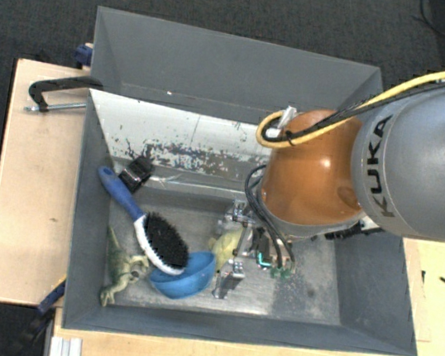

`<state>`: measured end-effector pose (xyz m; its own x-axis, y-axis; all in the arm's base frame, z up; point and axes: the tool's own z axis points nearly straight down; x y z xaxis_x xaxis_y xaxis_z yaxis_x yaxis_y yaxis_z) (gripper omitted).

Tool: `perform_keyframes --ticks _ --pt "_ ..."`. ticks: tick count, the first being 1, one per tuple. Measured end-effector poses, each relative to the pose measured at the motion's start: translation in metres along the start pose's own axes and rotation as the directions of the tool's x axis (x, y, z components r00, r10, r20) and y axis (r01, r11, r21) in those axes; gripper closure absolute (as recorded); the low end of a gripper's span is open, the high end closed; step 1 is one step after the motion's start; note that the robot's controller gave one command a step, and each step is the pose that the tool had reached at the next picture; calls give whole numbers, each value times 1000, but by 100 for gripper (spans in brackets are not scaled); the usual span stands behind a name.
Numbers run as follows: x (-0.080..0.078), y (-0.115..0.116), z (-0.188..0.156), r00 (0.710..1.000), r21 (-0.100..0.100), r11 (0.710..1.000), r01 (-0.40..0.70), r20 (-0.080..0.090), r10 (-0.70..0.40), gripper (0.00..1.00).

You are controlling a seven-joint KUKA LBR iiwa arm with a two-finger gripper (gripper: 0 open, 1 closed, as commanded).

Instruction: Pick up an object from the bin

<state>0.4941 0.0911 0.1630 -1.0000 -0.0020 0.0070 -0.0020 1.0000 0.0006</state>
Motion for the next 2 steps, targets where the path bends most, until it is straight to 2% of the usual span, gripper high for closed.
perform_keyframes --ticks 1,2 --pt "-4 14 91 956 3 957 292 12 -292 0" --pt "-3 39 90 897 11 897 442 11 -442 0"
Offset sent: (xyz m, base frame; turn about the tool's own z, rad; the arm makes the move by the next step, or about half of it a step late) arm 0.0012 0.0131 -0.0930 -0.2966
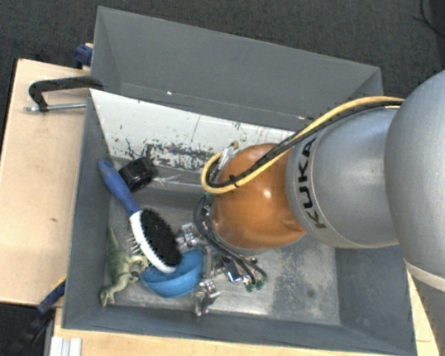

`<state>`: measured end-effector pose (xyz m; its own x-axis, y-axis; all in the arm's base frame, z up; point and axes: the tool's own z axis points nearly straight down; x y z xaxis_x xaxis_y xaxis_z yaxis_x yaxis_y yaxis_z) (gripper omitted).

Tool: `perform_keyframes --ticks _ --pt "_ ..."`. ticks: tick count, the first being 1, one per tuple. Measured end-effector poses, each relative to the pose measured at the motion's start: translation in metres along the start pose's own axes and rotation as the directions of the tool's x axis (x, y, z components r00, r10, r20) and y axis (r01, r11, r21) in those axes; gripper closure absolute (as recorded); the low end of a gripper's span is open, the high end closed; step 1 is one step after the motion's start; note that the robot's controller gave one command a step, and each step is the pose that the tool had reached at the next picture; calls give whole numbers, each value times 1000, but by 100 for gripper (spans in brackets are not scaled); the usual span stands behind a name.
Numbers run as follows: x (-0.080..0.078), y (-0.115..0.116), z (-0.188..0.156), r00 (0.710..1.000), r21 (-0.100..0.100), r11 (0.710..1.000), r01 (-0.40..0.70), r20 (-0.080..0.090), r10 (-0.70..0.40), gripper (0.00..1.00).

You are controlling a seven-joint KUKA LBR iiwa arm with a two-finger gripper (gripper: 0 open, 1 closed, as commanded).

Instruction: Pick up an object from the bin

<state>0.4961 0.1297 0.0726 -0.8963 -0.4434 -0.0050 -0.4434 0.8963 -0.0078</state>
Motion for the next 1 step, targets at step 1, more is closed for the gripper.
perform_keyframes --ticks 1 --pt "-10 16 0 1000 14 1000 -4 -16 4 0"
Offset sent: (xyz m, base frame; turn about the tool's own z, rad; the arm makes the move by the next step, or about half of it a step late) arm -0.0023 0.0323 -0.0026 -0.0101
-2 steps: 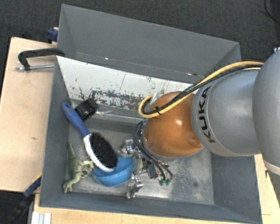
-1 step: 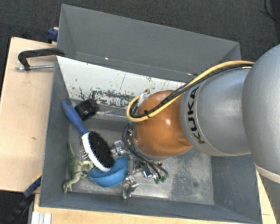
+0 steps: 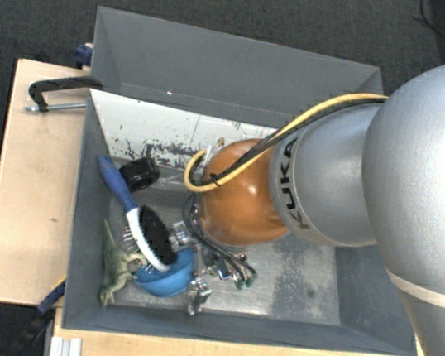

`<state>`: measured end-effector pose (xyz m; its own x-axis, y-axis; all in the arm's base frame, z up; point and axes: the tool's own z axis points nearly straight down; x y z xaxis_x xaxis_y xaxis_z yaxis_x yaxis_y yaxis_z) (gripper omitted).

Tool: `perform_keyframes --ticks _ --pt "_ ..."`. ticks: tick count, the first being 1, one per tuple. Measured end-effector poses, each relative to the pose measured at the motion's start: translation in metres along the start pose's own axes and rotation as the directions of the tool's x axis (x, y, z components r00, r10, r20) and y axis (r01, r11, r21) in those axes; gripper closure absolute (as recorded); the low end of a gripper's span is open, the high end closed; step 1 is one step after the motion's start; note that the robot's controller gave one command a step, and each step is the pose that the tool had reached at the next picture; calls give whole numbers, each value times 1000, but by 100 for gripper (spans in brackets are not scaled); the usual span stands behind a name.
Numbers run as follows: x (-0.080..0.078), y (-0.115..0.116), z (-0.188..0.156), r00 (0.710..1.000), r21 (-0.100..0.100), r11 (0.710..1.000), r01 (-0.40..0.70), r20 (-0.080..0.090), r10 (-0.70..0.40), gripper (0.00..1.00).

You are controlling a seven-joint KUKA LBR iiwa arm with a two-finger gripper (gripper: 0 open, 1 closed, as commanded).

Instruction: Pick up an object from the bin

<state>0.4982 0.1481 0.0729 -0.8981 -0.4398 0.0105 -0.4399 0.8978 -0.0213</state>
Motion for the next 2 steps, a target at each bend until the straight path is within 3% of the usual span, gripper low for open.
perform_keyframes --ticks 1,2 --pt "-5 11 0 1000 -4 1000 -16 5 16 0" --pt "-24 50 0 970 -12 970 -244 3 244 0"
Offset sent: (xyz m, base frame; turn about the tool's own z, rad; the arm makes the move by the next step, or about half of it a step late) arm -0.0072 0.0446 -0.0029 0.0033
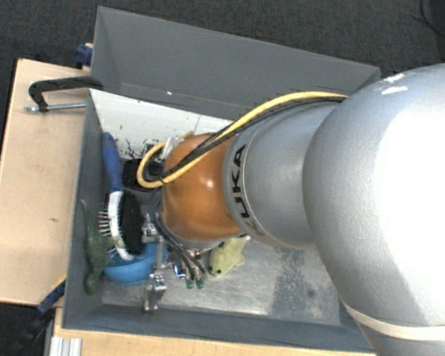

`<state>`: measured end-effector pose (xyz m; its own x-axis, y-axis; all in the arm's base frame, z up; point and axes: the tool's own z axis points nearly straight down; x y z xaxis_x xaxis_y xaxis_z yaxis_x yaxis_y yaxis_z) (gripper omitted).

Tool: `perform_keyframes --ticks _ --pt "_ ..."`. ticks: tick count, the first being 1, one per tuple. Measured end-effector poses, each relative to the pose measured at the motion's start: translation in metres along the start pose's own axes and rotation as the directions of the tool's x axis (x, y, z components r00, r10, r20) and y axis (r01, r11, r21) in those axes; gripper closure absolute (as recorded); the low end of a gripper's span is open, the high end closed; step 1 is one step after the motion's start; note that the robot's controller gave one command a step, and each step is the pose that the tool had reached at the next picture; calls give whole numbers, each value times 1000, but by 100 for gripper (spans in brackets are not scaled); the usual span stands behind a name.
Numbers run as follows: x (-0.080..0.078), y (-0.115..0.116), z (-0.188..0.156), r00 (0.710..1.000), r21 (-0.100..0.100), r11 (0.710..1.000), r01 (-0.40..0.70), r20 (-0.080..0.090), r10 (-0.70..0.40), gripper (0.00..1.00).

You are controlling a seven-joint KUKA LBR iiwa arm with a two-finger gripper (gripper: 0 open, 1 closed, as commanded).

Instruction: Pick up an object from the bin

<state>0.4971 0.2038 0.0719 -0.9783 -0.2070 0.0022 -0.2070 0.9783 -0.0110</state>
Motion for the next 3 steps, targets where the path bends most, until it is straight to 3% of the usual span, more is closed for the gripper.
perform_keyframes --ticks 1,3 --pt "-1 -1 -1 1000 0 1000 0 2 0 100" --pt "-2 -2 -102 1000 -12 1000 -1 7 1 100"
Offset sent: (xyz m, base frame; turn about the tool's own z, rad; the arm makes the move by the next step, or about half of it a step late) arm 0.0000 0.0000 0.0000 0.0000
